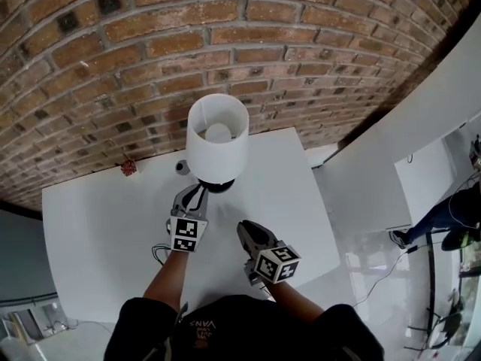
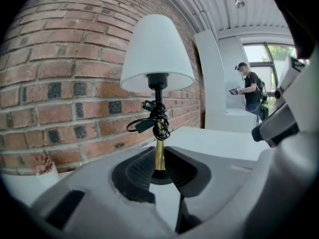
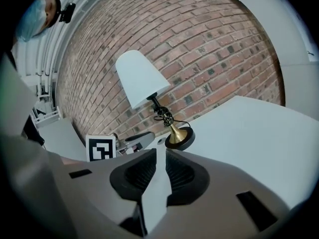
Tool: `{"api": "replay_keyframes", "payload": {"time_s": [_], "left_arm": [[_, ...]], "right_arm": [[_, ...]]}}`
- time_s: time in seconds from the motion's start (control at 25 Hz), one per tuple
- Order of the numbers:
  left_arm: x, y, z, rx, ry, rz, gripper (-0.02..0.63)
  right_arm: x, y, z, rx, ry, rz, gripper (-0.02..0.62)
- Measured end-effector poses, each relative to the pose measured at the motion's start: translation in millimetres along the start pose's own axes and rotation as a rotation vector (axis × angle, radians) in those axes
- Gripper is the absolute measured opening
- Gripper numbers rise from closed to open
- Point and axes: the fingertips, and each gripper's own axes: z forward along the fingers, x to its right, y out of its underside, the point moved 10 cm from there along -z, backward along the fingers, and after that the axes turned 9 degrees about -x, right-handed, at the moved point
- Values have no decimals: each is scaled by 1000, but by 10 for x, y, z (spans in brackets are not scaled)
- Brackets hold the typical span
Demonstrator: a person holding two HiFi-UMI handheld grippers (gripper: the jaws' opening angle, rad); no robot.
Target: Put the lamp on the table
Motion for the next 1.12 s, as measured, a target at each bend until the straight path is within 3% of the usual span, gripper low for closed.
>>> {"api": "replay_keyframes", "payload": {"time_s": [0.12,0.4,0.64,1.12], "left_arm": [[63,31,-199,0,-10,-7,28],[212,75,-620,5,6,-45,11],[275,78,-948,21,68,-71,10],[208,76,-1588,45,190,-43,9]], "right_arm": [[-58,34,-106,3,4,-19,47],[-166,125,-321,25,21,-47,2],[-345,219,-410,58,53,-65,0],[-861,362,-417,106,83,-96,-2]]}}
